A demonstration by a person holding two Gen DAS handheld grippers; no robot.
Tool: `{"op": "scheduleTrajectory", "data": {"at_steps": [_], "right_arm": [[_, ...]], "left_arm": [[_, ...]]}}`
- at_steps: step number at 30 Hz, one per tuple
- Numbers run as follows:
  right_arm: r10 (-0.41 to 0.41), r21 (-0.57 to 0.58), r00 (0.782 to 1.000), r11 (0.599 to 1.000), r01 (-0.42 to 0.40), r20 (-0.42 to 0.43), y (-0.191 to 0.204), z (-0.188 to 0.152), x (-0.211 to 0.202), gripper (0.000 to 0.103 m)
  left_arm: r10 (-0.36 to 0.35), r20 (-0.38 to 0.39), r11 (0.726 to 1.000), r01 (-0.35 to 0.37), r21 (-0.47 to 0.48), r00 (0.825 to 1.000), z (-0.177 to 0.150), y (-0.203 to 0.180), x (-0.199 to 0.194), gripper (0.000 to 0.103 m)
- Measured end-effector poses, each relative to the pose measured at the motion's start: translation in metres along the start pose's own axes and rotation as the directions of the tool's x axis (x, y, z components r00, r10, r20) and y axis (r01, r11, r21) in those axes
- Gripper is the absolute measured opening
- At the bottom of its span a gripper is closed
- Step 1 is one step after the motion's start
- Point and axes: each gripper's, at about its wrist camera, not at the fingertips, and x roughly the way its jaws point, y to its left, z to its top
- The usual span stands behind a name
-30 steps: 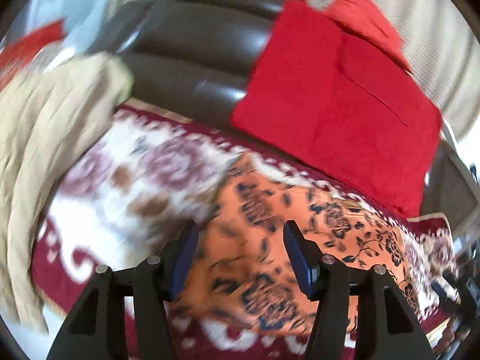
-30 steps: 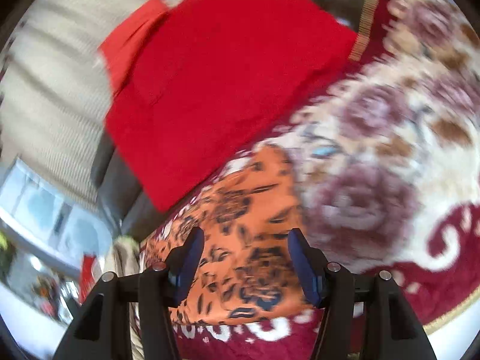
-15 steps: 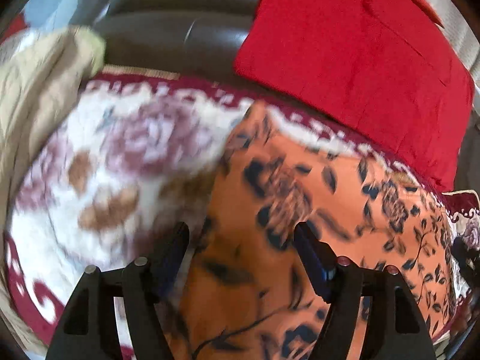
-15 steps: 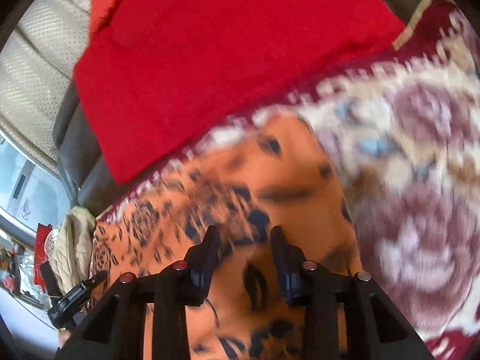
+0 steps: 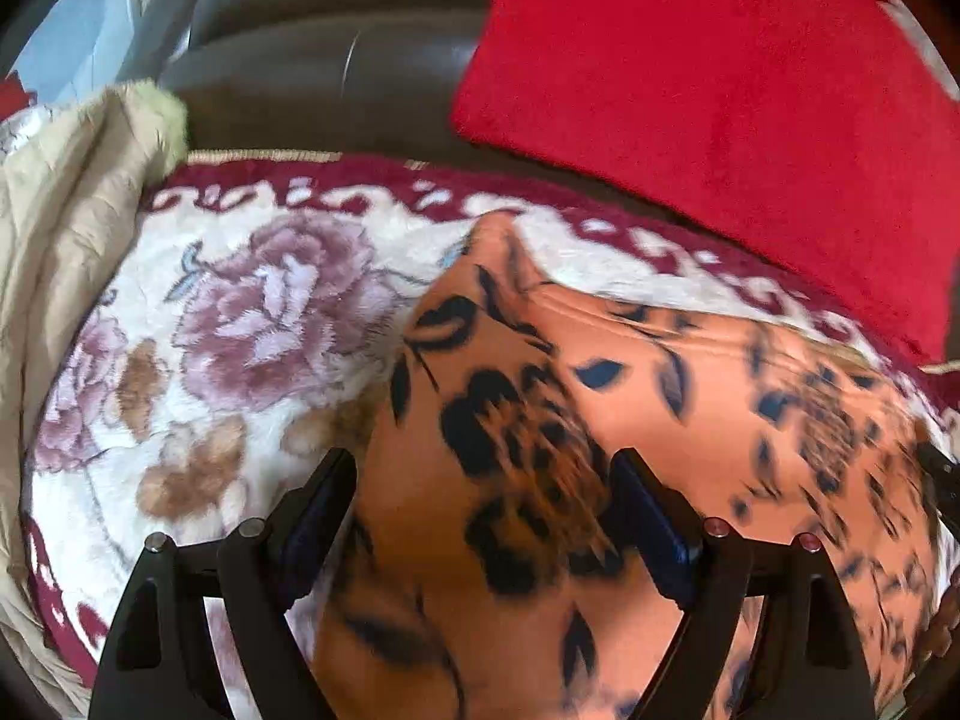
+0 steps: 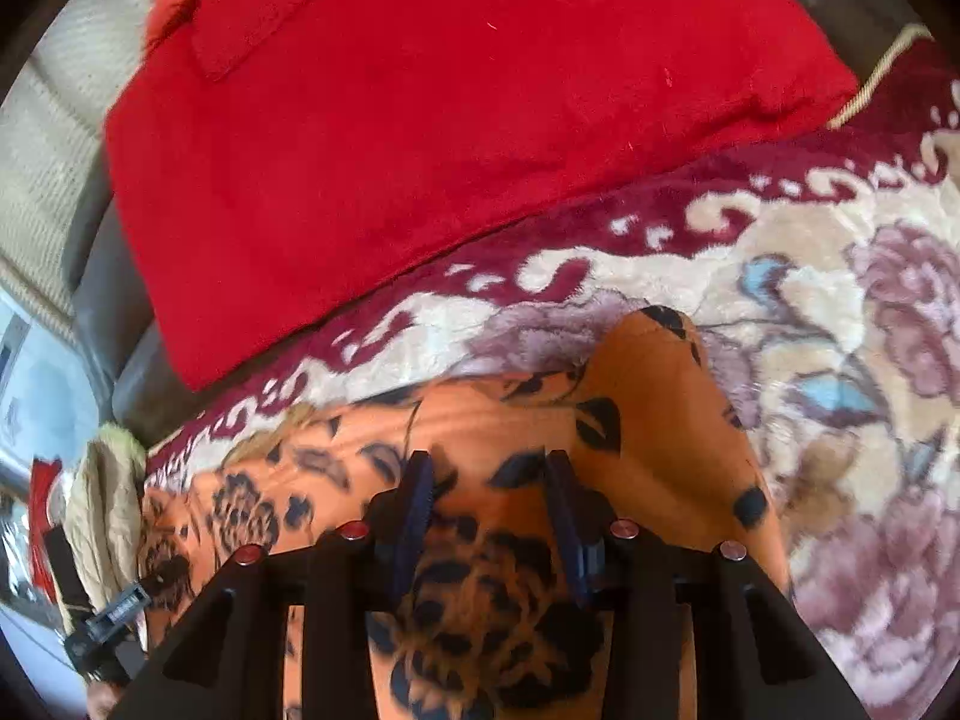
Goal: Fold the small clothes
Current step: 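Press the folded orange blouse flat with both tools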
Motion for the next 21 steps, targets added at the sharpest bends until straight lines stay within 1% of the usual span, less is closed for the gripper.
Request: {"op": "scheduleTrajectory", "data": {"at_steps": [2, 3, 4, 5, 6, 7, 8, 9, 10, 11, 12, 13, 15, 16, 17, 18, 19, 21], "right_arm": [[0.005, -0.01, 1.0, 1.0, -0.005, 0.002, 0.004, -0.011, -0.014, 0.042], [0.027, -0.006, 1.0, 1.0, -0.027, 0.011, 0.006, -0.022, -0.025, 0.044], [0.029, -0.015, 0.999, 0.999, -0.028, 0.022, 0.009, -0.035, -0.034, 0.044], [0.012, -0.026, 0.999, 1.0, -0.011, 0.031, 0.011, -0.043, -0.04, 0.044], [-0.043, -0.056, 0.998, 0.997, 0.046, 0.044, 0.016, -0.058, -0.042, 0.045], [-0.074, -0.078, 0.996, 0.994, 0.078, 0.049, 0.018, -0.064, -0.043, 0.046], [-0.124, -0.126, 0.99, 0.983, 0.132, 0.074, 0.023, -0.074, -0.042, 0.046], [-0.16, -0.169, 0.981, 0.97, 0.176, 0.107, 0.029, -0.081, -0.045, 0.047], [-0.189, -0.193, 0.975, 0.959, 0.208, 0.113, 0.035, -0.085, -0.047, 0.046], [-0.198, -0.196, 0.974, 0.956, 0.217, 0.114, 0.038, -0.087, -0.05, 0.046], [-0.191, -0.172, 0.972, 0.962, 0.213, 0.137, 0.039, -0.091, -0.061, 0.048], [-0.178, -0.162, 0.969, 0.965, 0.206, 0.172, 0.04, -0.096, -0.071, 0.048], [-0.192, -0.206, 0.957, 0.949, 0.238, 0.218, 0.048, -0.106, -0.08, 0.048], [-0.197, -0.232, 0.954, 0.94, 0.249, 0.226, 0.052, -0.112, -0.078, 0.048], [-0.202, -0.244, 0.956, 0.936, 0.252, 0.212, 0.053, -0.115, -0.074, 0.048], [-0.215, -0.251, 0.958, 0.933, 0.259, 0.192, 0.053, -0.116, -0.068, 0.048], [-0.221, -0.255, 0.957, 0.93, 0.265, 0.189, 0.052, -0.118, -0.064, 0.048], [-0.224, -0.269, 0.952, 0.923, 0.276, 0.209, 0.055, -0.121, -0.063, 0.047]], "left_arm": [[-0.007, 0.055, 1.0, 0.005, 0.029, 0.998, -0.014, -0.006, -0.02, 0.088], [0.002, 0.085, 0.999, -0.007, 0.052, 0.996, -0.023, -0.01, -0.029, 0.088], [0.013, 0.11, 0.998, -0.021, 0.067, 0.994, -0.033, -0.014, -0.035, 0.088], [0.022, 0.125, 0.996, -0.032, 0.079, 0.992, -0.042, -0.018, -0.036, 0.09], [0.031, 0.122, 0.995, -0.042, 0.091, 0.992, -0.05, -0.02, -0.034, 0.091], [0.053, 0.103, 0.992, -0.065, 0.113, 0.993, -0.057, -0.023, -0.027, 0.091], [0.085, 0.095, 0.985, -0.098, 0.14, 0.992, -0.062, -0.027, -0.023, 0.091], [0.124, 0.12, 0.973, -0.144, 0.179, 0.985, -0.069, -0.033, -0.025, 0.091], [0.131, 0.15, 0.967, -0.159, 0.199, 0.98, -0.073, -0.037, -0.033, 0.091], [0.105, 0.175, 0.97, -0.14, 0.2, 0.979, -0.077, -0.04, -0.044, 0.091], [0.063, 0.2, 0.976, -0.102, 0.192, 0.978, -0.08, -0.041, -0.055, 0.091], [0.021, 0.233, 0.981, -0.065, 0.183, 0.972, -0.084, -0.042, -0.067, 0.091], [0.002, 0.267, 0.981, -0.053, 0.186, 0.964, -0.089, -0.046, -0.077, 0.091], [0.005, 0.256, 0.979, -0.057, 0.197, 0.967, -0.09, -0.049, -0.074, 0.091], [0.006, 0.232, 0.977, -0.055, 0.206, 0.973, -0.089, -0.05, -0.066, 0.091], [0.014, 0.192, 0.976, -0.055, 0.212, 0.981, -0.089, -0.051, -0.055, 0.091], [0.031, 0.157, 0.975, -0.064, 0.213, 0.987, -0.091, -0.052, -0.044, 0.091], [0.047, 0.175, 0.967, -0.088, 0.237, 0.984, -0.1, -0.057, -0.041, 0.092]]}}
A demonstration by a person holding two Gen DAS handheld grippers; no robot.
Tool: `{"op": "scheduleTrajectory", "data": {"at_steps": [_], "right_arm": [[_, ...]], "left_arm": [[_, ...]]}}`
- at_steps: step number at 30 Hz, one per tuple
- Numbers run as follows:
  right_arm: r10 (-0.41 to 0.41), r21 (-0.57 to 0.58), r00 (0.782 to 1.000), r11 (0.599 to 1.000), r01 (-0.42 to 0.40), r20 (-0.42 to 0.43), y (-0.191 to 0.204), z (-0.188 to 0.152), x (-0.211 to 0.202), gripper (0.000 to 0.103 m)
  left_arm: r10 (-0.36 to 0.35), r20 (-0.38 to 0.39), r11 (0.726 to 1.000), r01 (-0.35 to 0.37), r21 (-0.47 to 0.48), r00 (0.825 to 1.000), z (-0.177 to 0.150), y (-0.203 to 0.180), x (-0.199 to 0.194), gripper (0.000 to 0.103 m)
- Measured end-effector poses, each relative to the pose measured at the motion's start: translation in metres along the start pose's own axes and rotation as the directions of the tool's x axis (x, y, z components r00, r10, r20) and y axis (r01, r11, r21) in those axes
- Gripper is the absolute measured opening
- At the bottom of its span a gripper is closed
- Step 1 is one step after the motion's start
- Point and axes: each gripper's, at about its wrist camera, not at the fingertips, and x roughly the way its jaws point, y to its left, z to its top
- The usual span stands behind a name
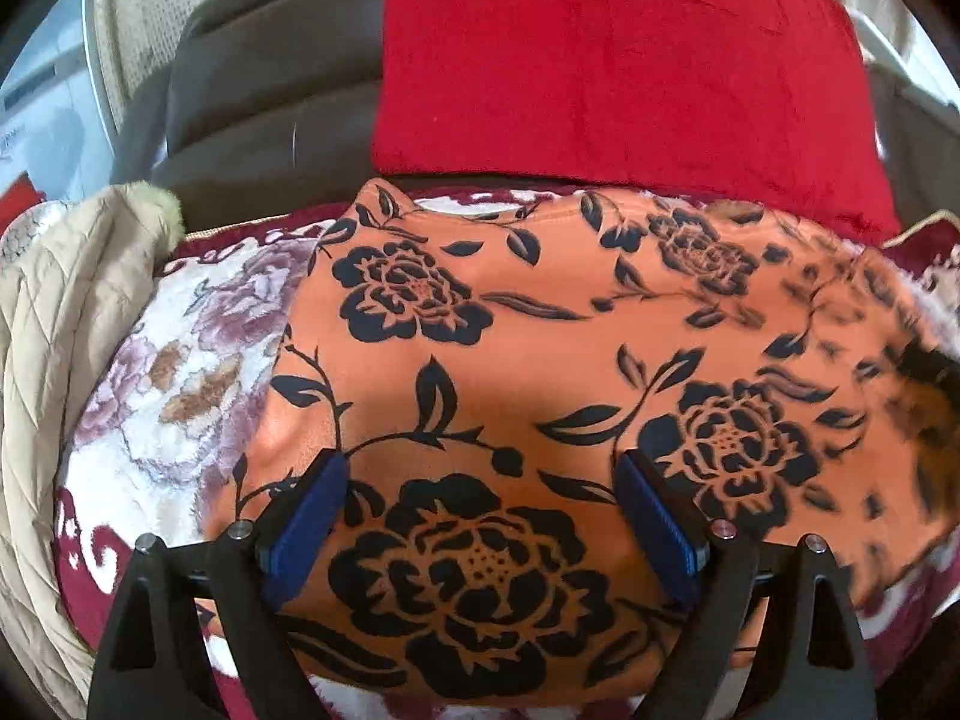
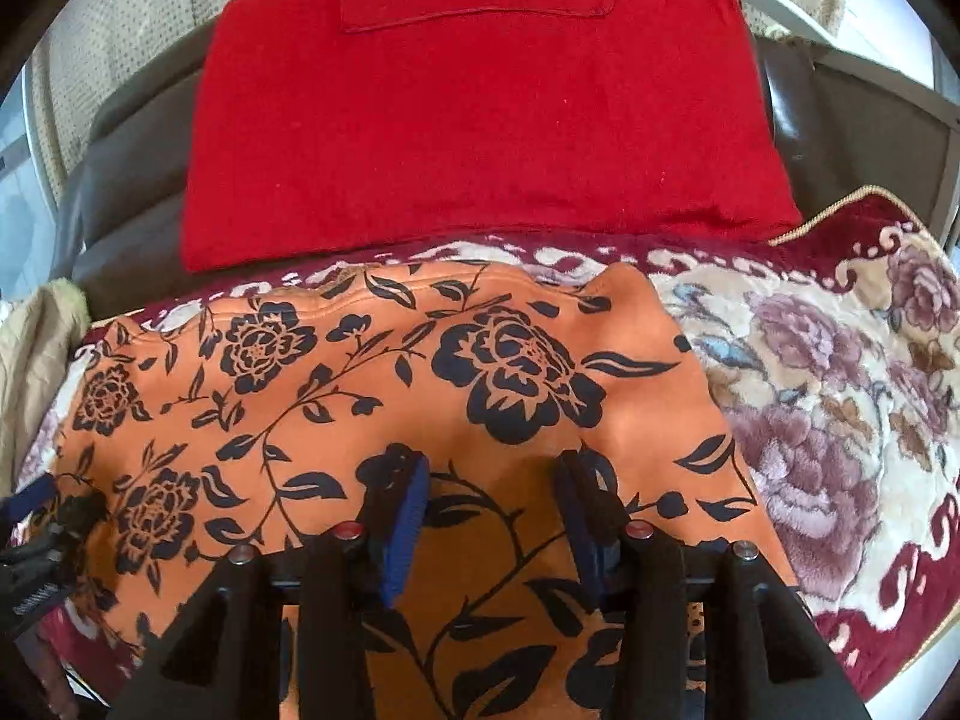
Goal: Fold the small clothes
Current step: 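Press the folded orange blouse flat with both tools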
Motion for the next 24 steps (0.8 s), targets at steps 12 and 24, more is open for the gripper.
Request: {"op": "scheduleTrajectory", "data": {"at_steps": [12, 24], "right_arm": [[-0.033, -0.063, 0.999, 0.997, 0.034, 0.02, 0.008, -0.003, 0.003, 0.051], [-0.06, -0.096, 0.998, 0.994, 0.061, 0.02, 0.013, -0.004, 0.005, 0.051]], "left_arm": [[0.014, 0.04, 1.0, -0.014, 0.012, 0.999, 0.0, -0.005, 0.006, 0.101], [0.0, 0.04, 1.0, -0.001, 0.008, 0.999, 0.001, -0.002, 0.007, 0.101]]}}
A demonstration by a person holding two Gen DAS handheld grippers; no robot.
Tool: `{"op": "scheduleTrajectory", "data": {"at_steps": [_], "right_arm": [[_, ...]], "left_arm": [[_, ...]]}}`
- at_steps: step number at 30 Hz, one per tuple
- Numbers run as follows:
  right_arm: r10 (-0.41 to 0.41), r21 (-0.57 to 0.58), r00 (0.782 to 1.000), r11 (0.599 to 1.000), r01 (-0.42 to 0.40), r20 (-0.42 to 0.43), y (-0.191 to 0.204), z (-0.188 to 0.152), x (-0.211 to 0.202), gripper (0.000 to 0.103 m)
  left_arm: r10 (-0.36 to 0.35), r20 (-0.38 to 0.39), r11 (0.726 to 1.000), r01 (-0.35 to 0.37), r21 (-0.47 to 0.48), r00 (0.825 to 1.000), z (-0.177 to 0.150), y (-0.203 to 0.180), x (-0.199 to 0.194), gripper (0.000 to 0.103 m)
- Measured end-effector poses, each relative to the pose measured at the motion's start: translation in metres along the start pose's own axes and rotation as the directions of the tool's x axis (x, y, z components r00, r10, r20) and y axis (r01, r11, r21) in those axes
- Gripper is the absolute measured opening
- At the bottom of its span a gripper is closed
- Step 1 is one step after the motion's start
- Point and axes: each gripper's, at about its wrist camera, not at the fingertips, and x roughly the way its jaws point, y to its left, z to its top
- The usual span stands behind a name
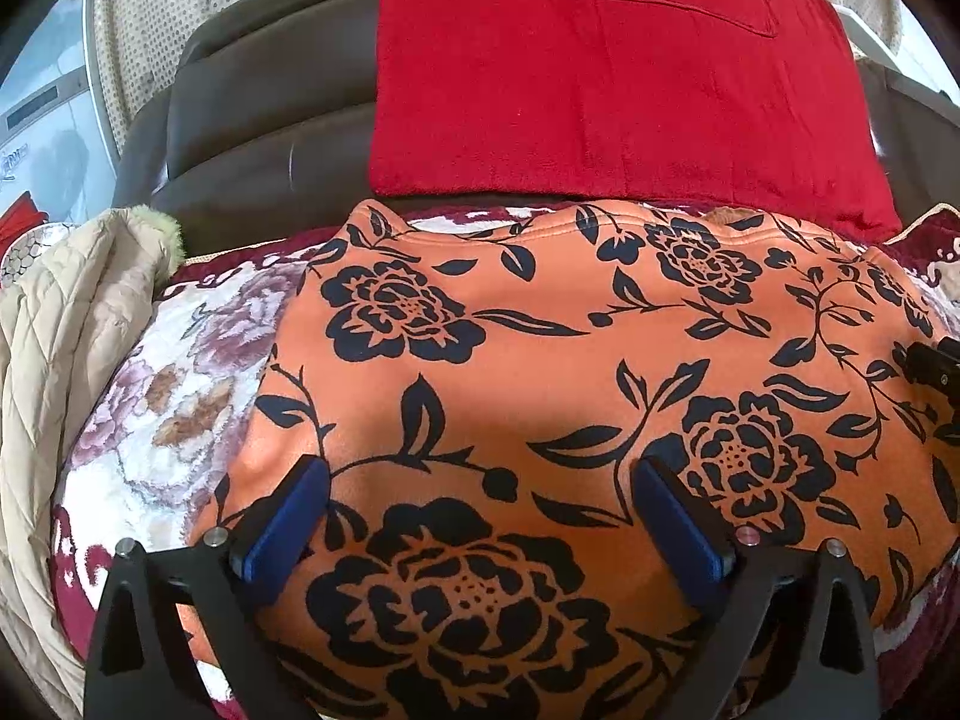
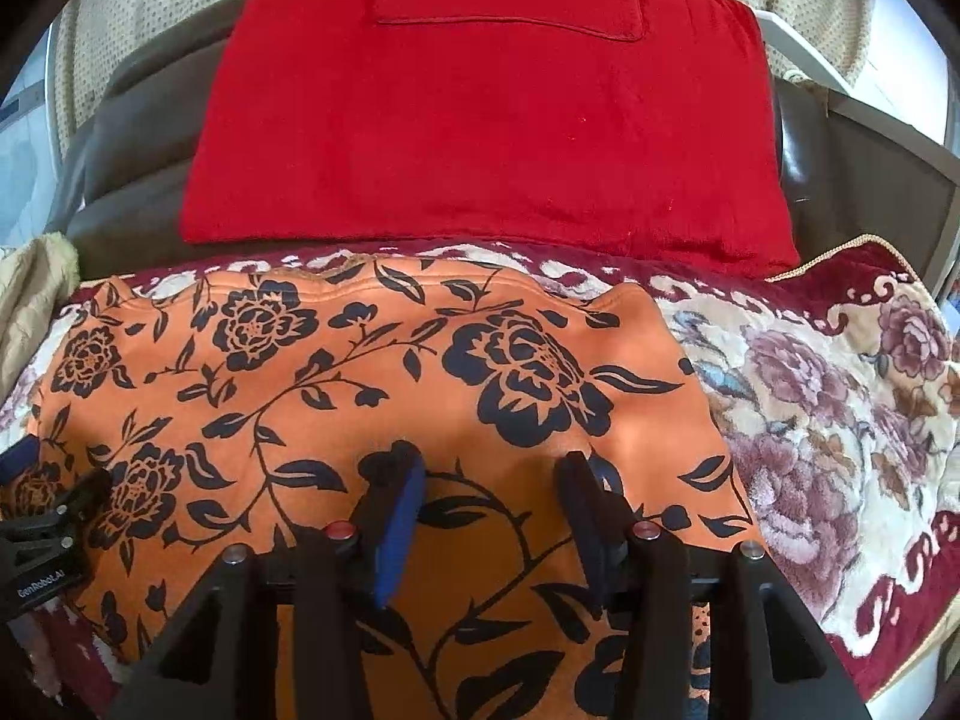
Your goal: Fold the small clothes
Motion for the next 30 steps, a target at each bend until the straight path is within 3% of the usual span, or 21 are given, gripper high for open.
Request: {"op": "scheduleTrajectory", "data": {"at_steps": [10, 30], "right_arm": [[-0.055, -0.058, 0.998, 0.997, 0.055, 0.003, 0.011, -0.001, 0.0, 0.054], [-0.06, -0.081, 0.998, 0.995, 0.06, 0.007, 0.014, 0.001, 0.003, 0.056]], "left_arm": [[-0.005, 0.005, 1.0, 0.005, 0.01, 1.0, -0.001, 0.001, 0.0, 0.101], [-0.006, 0.002, 1.0, 0.006, 0.006, 1.0, 0.0, 0.0, 0.001, 0.101]]}}
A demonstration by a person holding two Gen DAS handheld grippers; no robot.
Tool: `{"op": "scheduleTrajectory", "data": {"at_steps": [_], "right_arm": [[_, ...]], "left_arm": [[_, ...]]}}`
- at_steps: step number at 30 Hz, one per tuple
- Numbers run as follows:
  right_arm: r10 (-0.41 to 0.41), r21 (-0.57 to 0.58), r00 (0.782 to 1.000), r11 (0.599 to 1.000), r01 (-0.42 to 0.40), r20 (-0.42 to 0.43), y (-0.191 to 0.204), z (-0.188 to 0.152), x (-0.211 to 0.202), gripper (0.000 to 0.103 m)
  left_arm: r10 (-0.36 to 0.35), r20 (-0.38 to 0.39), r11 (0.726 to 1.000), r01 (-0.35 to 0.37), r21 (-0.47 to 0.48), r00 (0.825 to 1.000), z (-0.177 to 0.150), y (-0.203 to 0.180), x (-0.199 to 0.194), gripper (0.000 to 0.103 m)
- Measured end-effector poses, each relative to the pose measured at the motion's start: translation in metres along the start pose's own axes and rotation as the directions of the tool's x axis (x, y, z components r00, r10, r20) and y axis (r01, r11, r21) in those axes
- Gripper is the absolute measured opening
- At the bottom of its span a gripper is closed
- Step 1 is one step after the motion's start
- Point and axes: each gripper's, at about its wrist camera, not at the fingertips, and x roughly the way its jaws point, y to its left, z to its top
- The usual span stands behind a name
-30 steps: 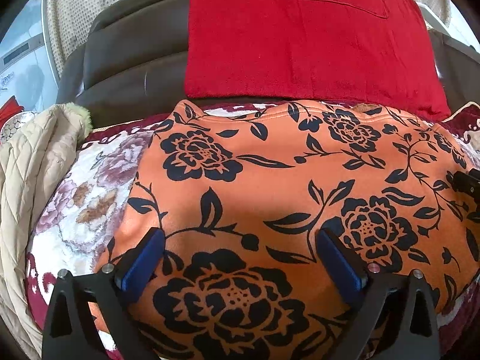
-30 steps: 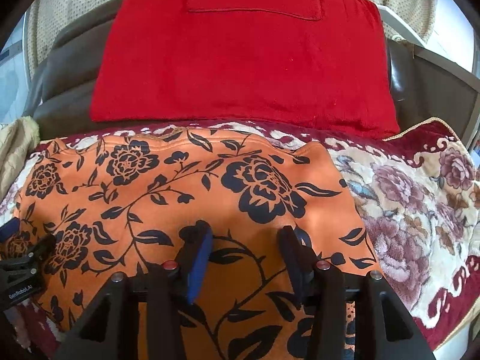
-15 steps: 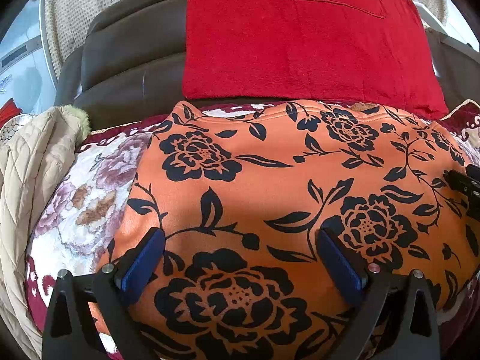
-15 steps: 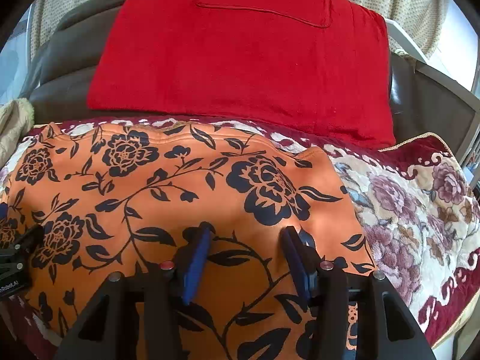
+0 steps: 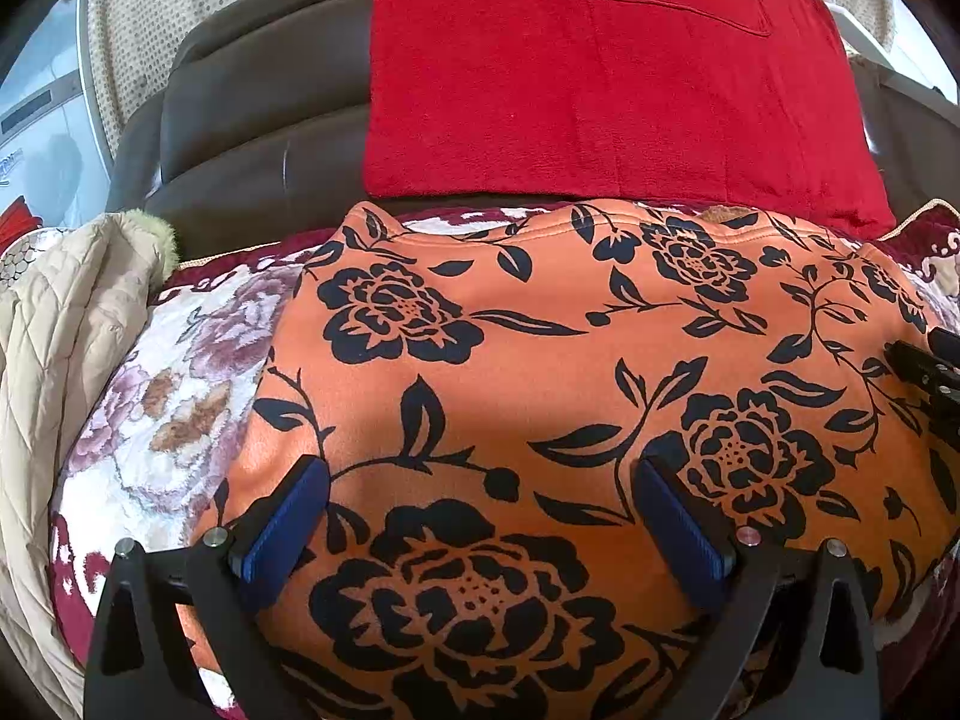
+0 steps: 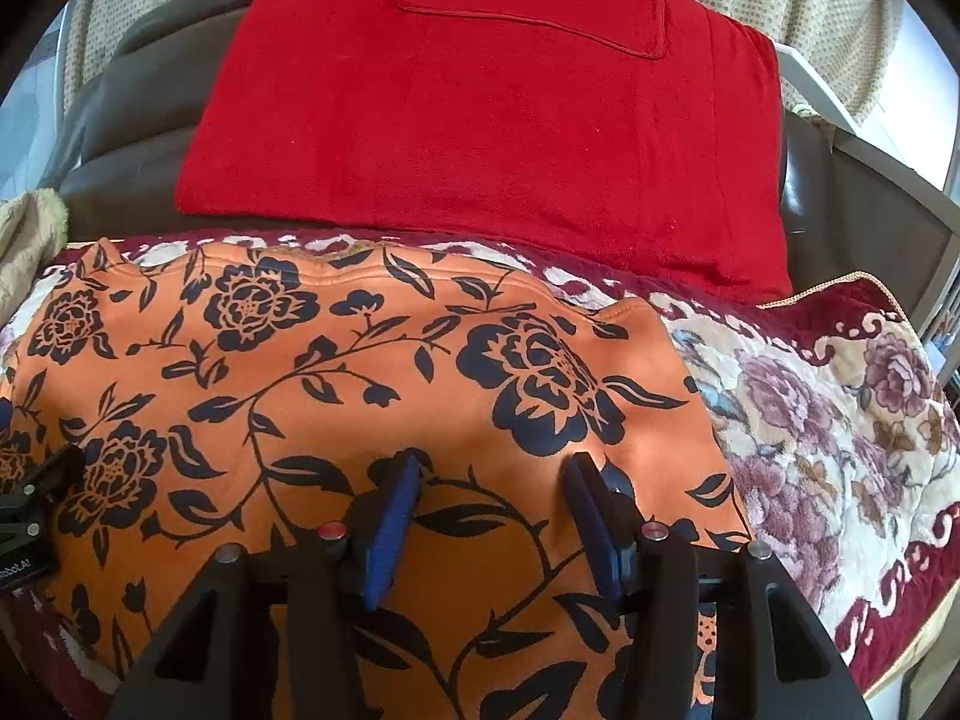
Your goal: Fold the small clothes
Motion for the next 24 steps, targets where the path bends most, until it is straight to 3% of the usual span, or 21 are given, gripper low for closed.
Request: {"op": "scheduleTrajectory", "data": {"at_steps": [2, 6, 10, 13, 15, 17, 18, 20, 22, 24], "right_arm": [[0.0, -0.003, 1.0, 1.0, 0.0, 0.0, 0.001, 0.0, 0.001, 0.056], [0.026, 0.033, 0.999, 0.999, -0.027, 0.02, -0.004, 0.001, -0.001, 0.057], [0.093, 0.102, 0.988, 0.989, -0.106, 0.124, -0.017, 0.006, -0.02, 0.057], [0.197, 0.089, 0.968, 0.973, -0.212, 0.158, -0.013, 0.006, -0.029, 0.056], [0.247, 0.043, 0.961, 0.966, -0.254, 0.12, 0.0, 0.003, -0.025, 0.055], [0.327, 0.02, 0.945, 0.945, -0.327, -0.021, 0.015, -0.004, -0.006, 0.055], [0.318, 0.014, 0.946, 0.948, -0.318, -0.057, 0.02, -0.008, 0.001, 0.055], [0.3, -0.019, 0.954, 0.954, -0.3, -0.027, 0.024, -0.008, -0.004, 0.054], [0.336, 0.017, 0.942, 0.942, -0.336, -0.003, 0.019, -0.007, -0.01, 0.055], [0.399, 0.058, 0.916, 0.914, -0.401, 0.036, 0.013, -0.006, -0.018, 0.055]], "left_arm": [[-0.013, -0.001, 1.0, 0.013, -0.017, 1.0, 0.001, 0.003, -0.003, 0.101], [-0.036, 0.042, 0.988, 0.042, -0.146, 0.998, -0.005, 0.029, -0.029, 0.101], [0.021, 0.077, 0.96, 0.001, -0.28, 0.997, -0.025, 0.06, -0.063, 0.101], [0.032, 0.044, 0.941, -0.015, -0.338, 0.999, -0.052, 0.068, -0.079, 0.101], [-0.011, 0.013, 0.931, 0.015, -0.364, 1.0, -0.065, 0.068, -0.082, 0.101], [-0.061, -0.024, 0.918, 0.047, -0.394, 0.998, -0.072, 0.068, -0.08, 0.101], [-0.085, -0.032, 0.907, 0.064, -0.416, 0.996, -0.072, 0.07, -0.079, 0.101], [-0.142, -0.034, 0.869, 0.109, -0.483, 0.989, -0.072, 0.077, -0.076, 0.101], [-0.185, -0.013, 0.823, 0.148, -0.549, 0.983, -0.069, 0.088, -0.07, 0.101], [-0.186, -0.017, 0.796, 0.141, -0.588, 0.982, -0.067, 0.095, -0.062, 0.101]]}}
